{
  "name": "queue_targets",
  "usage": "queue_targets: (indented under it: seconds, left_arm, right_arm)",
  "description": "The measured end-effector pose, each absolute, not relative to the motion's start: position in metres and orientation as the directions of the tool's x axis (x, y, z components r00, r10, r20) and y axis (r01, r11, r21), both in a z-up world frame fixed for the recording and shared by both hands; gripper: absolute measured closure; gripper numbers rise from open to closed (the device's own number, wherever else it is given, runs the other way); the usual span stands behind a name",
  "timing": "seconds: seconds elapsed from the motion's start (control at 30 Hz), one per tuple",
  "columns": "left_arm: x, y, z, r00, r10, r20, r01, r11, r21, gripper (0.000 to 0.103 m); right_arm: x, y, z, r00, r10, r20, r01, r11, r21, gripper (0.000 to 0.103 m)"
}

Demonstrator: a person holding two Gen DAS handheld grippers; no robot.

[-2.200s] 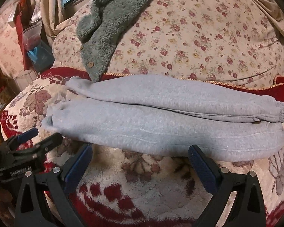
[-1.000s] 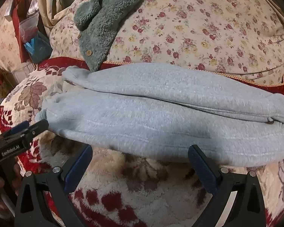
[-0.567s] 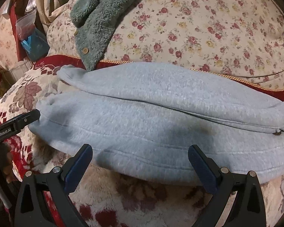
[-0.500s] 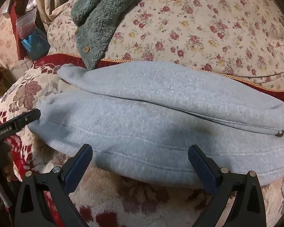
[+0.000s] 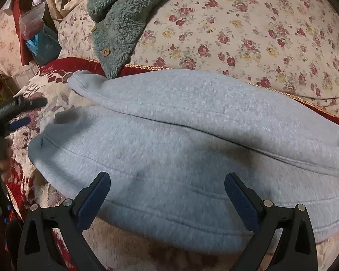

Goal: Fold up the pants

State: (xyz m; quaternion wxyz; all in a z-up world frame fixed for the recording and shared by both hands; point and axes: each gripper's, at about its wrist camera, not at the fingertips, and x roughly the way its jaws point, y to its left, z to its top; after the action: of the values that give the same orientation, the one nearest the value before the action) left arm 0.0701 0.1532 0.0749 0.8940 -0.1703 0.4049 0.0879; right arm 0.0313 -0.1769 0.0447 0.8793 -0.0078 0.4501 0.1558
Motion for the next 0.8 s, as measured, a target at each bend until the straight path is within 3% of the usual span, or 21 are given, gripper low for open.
queue_targets:
  seconds: [0.23, 0.7, 0.77, 0.8]
  left_arm:
    - [0.122, 0.184, 0.070, 0.633, -0.076, -0.770, -0.351, 0.859, -0.373, 0.000]
    - [0.183, 0.181, 0.049, 0.625, -0.112, -0.773, -0.348, 0.846, -0.404, 0.000]
    - [0.187, 0.176, 0.046, 0.629, -0.127, -0.767, -0.325, 0.853, -0.408, 0.017]
    - [0.189, 0.174, 0.045, 0.621, -0.121, -0.774, -0.323, 0.860, -0.394, 0.038]
  right_arm:
    - [0.043, -0.186, 0.040, 0.522, 0.276, -0.807, -0.245, 0.955, 0.168, 0.000]
    - [0.041, -0.215, 0.037, 0.529, 0.270, -0.804, -0.210, 0.960, 0.184, 0.000]
    - [0.040, -0.222, 0.037, 0.535, 0.253, -0.806, -0.198, 0.965, 0.171, 0.000]
    - [0.040, -0.226, 0.037, 0.537, 0.246, -0.807, -0.190, 0.967, 0.168, 0.000]
